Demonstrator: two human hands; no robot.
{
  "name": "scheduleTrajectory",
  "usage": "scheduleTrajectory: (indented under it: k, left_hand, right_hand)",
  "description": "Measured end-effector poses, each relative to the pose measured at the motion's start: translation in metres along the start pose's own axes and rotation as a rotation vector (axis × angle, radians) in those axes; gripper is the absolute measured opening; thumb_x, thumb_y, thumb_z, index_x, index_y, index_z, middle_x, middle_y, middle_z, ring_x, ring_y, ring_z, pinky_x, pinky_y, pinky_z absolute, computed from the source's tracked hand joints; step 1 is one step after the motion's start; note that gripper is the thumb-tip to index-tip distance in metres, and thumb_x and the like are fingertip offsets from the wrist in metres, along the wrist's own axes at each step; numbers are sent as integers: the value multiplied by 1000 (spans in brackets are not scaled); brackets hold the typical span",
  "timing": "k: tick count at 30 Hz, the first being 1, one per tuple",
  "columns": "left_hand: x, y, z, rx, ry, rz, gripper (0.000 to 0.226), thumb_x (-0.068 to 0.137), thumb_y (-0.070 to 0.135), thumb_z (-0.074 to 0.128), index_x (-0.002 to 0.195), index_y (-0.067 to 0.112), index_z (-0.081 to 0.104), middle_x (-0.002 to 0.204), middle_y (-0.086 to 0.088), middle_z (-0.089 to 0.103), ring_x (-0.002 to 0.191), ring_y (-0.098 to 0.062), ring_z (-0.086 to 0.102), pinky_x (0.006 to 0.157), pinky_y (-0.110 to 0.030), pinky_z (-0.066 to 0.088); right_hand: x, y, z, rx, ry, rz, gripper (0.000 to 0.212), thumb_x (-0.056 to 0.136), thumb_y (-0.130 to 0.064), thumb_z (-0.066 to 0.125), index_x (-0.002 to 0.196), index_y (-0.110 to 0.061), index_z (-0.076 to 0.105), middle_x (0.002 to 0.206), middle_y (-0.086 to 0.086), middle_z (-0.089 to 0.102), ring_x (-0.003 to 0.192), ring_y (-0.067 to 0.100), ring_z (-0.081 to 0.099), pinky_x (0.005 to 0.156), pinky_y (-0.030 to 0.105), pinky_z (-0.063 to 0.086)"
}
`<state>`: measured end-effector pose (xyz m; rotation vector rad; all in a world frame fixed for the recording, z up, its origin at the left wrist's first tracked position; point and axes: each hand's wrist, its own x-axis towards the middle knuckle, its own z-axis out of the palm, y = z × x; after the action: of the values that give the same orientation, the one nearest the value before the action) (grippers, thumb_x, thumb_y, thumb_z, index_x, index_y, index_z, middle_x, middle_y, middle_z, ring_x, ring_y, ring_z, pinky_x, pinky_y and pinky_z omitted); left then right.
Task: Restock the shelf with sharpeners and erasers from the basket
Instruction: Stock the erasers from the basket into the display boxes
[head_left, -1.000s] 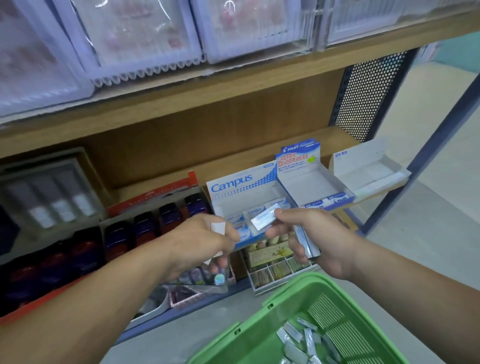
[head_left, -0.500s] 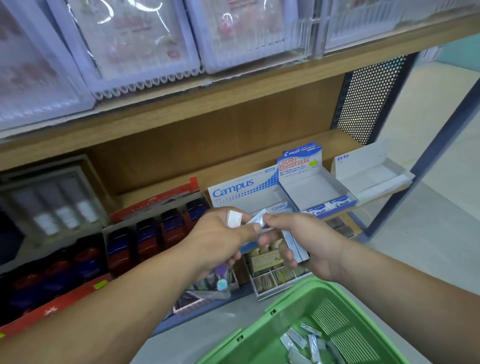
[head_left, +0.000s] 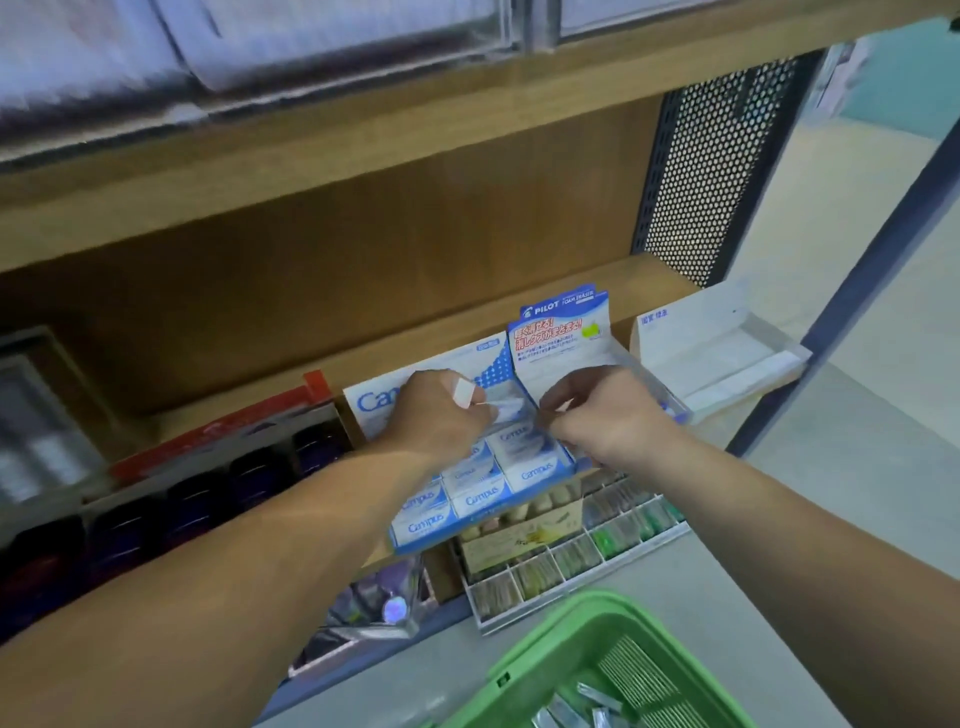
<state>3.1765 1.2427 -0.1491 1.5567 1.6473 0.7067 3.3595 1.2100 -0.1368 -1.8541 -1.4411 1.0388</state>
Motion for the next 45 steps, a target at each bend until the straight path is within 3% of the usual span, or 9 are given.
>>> scheduleTrajectory:
  k: [3, 13, 17, 20, 26, 30, 35, 39, 45]
  left_hand:
    - [4, -1, 4, -17, 7, 11, 16, 86, 21, 83, 87, 9, 72, 72, -3, 66, 58, -16, 59, 48, -26, 53]
    - [-4, 6, -2, 472, -97, 152, 24, 92, 52, 69, 99, 30, 75, 97, 12, 68, 91, -14, 63, 85, -33, 53]
    - [-14, 27, -11, 588, -67, 234, 27, 91, 58, 62, 91, 32, 69, 89, 9, 69, 85, -18, 65, 74, -37, 56]
    - [-22, 40, -17, 653, -61, 277, 18, 90, 45, 64, 84, 29, 60, 85, 7, 66, 83, -22, 65, 68, -36, 54]
    - [-32, 34, -33, 242, -143, 240, 33, 90, 27, 73, 116, 41, 60, 113, 13, 68, 103, -9, 65, 79, -29, 56]
    - [-38, 25, -36, 98, -258, 254, 50, 87, 4, 74, 121, 39, 60, 108, 13, 71, 81, 5, 67, 65, -18, 52]
    - [-36, 24, -42, 3, -235, 248, 58, 82, -2, 80, 129, 24, 59, 83, 0, 57, 63, -4, 54, 60, -17, 45]
    - [-36, 11, -53, 30, -173, 193, 44, 88, 11, 74, 126, 29, 61, 100, 6, 64, 76, -10, 63, 66, -20, 50]
    - [-43, 14, -51, 60, -185, 164, 36, 84, 27, 83, 113, 37, 65, 111, 20, 64, 95, 14, 59, 68, -2, 44]
  right_hand:
    - [6, 8, -2, -37, -28, -22, 14, 79, -19, 86, 81, -18, 72, 68, -6, 64, 51, 10, 56, 45, 20, 45]
    - [1, -4, -20, 149, -134, 12, 8, 84, -15, 80, 89, -15, 73, 65, 12, 59, 38, 19, 42, 39, 23, 33]
    - [-8, -25, -18, 209, -157, -79, 35, 71, -44, 89, 93, -21, 75, 52, 7, 57, 40, 20, 42, 45, 27, 37]
    - [-14, -36, -13, 307, -159, -130, 29, 78, -35, 87, 97, -17, 75, 49, 6, 55, 33, 17, 38, 40, 22, 33]
    - [-13, -37, -9, 450, -275, -31, 24, 82, -23, 84, 99, -10, 75, 67, 14, 67, 39, 16, 39, 44, 25, 32]
    - [-10, -33, -5, 609, -360, 124, 24, 79, -19, 86, 99, -16, 74, 92, 14, 76, 46, 14, 38, 43, 21, 32]
    - [-5, -29, 3, 672, -318, 127, 17, 84, -7, 80, 98, -16, 74, 72, 5, 67, 42, 13, 38, 43, 20, 29]
    - [0, -30, 4, 663, -205, 79, 19, 80, -3, 82, 95, -11, 73, 71, 8, 66, 41, 14, 38, 40, 21, 30]
    - [0, -35, 16, 598, -148, 89, 20, 77, -13, 87, 92, -13, 73, 74, 9, 71, 41, 14, 41, 43, 22, 34]
